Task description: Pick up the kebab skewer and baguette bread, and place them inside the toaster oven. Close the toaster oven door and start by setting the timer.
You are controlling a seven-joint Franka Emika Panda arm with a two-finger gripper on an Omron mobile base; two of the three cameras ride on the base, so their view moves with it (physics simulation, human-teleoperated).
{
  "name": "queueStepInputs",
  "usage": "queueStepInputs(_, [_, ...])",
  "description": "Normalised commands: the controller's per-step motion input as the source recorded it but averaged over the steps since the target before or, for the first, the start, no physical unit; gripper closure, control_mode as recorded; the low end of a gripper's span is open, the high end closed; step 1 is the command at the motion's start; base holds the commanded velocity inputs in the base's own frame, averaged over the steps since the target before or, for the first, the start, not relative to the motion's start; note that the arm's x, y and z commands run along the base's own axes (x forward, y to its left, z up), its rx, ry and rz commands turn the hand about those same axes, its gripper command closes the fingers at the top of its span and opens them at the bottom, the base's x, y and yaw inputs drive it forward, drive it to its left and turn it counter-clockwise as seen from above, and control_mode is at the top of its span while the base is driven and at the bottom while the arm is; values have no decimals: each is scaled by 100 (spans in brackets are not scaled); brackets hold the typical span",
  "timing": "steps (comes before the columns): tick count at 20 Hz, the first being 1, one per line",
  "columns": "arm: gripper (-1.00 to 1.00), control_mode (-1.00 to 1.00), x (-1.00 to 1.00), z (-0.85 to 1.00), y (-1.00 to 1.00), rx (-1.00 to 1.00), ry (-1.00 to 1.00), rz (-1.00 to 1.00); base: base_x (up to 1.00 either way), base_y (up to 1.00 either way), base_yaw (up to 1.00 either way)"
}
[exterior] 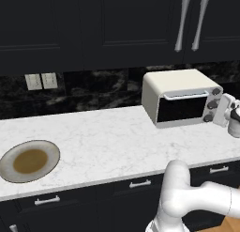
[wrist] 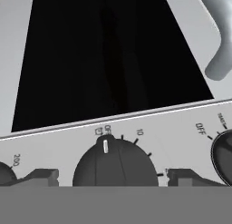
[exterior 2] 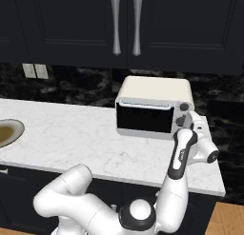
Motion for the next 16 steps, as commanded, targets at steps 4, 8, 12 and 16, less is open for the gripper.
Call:
queueStepInputs(4, [-100,-100,0,-6,2,-8,-3,-3,0,0,0])
queueStepInputs(8, [-100,-100,0,0,10,-8,-3,-4,0,0,0])
queueStepInputs(12, [-100,-100,0,0,10,-6,-4,-7,0,0,0])
queueStepInputs(16, [-100,-100,-5,0,16,-4,-2,-10,0,0,0])
